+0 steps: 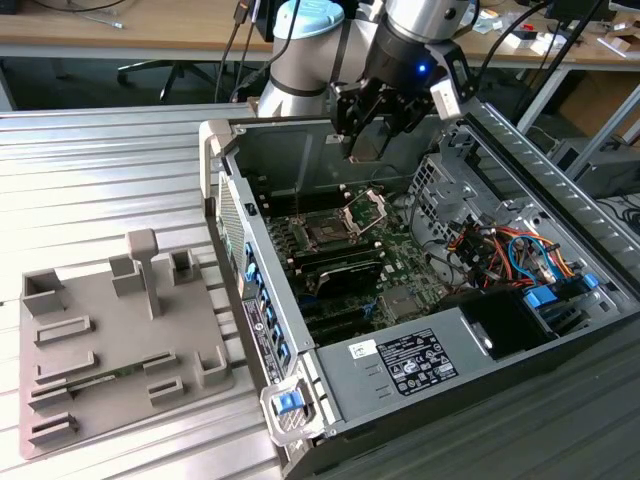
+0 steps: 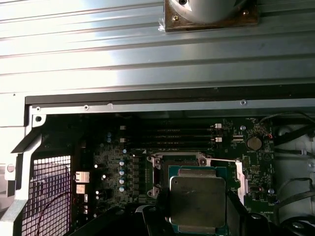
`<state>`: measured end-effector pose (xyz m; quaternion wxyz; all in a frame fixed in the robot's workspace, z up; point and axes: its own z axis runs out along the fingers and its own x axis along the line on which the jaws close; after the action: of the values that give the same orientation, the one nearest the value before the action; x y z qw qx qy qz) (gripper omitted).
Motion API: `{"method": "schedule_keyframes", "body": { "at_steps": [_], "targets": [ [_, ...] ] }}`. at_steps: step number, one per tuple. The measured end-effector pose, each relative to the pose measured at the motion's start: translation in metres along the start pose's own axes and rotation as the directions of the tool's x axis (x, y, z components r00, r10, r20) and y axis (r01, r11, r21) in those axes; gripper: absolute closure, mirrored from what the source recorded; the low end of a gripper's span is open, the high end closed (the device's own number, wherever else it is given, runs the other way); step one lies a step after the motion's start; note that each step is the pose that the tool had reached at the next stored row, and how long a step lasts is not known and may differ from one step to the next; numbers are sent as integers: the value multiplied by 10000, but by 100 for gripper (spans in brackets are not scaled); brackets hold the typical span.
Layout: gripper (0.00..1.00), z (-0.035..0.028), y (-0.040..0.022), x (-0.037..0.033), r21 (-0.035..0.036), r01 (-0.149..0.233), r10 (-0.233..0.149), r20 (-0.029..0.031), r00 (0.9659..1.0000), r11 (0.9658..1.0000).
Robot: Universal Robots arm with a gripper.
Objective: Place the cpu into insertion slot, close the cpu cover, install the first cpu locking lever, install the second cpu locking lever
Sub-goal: 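Place the cpu into insertion slot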
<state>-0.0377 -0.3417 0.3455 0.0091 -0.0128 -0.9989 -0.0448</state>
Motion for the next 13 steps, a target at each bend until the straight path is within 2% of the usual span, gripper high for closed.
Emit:
{"method": "schedule_keyframes", "body": {
  "at_steps": [12, 13],
  "targets": [
    [45, 23, -2, 0, 1, 0, 0, 0, 10000, 10000],
    [45, 39, -3, -1, 0, 0, 0, 0, 10000, 10000]
  ]
}}
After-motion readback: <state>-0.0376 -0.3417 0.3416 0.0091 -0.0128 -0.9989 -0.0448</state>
